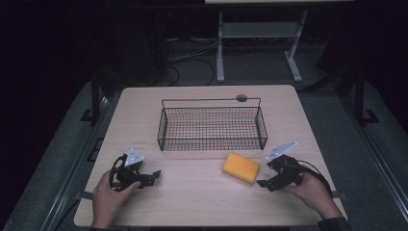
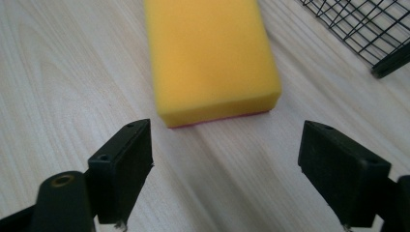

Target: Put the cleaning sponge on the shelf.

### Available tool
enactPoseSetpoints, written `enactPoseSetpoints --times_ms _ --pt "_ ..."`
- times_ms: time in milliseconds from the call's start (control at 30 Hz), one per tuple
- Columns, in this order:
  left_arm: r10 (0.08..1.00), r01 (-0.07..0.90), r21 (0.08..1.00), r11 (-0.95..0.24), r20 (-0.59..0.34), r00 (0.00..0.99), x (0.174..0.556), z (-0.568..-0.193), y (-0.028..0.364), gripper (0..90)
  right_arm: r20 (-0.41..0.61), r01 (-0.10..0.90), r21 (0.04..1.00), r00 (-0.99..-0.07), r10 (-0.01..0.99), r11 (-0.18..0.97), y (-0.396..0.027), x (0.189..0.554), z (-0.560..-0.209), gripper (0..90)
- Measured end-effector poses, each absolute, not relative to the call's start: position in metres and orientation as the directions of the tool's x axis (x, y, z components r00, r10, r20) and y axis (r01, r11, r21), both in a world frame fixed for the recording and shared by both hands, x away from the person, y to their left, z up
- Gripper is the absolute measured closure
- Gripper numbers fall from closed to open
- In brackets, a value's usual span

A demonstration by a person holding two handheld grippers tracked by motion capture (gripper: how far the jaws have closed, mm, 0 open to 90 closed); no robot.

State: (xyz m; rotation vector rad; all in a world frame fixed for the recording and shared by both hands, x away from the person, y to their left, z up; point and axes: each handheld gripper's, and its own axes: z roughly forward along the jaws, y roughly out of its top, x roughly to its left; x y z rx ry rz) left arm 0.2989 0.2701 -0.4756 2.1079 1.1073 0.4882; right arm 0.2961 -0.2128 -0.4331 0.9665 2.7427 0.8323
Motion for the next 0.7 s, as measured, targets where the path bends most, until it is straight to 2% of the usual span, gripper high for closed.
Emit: enactPoseSetpoints --times_ms 367,700 --pt "0.825 0.563 0.727 -0.393 0.009 0.565 0.299 -0.476 0.270 12.5 0.041 0.519 0.503 -0.813 0.581 0.691 -0.200 0.306 -0.427 9.9" --pt "0.825 0.563 0.726 -0.393 0.009 0.565 0.299 -0.476 0.270 12.5 0.020 0.489 0.478 -0.837 0.547 0.729 -0.185 0.315 -0.421 8.4"
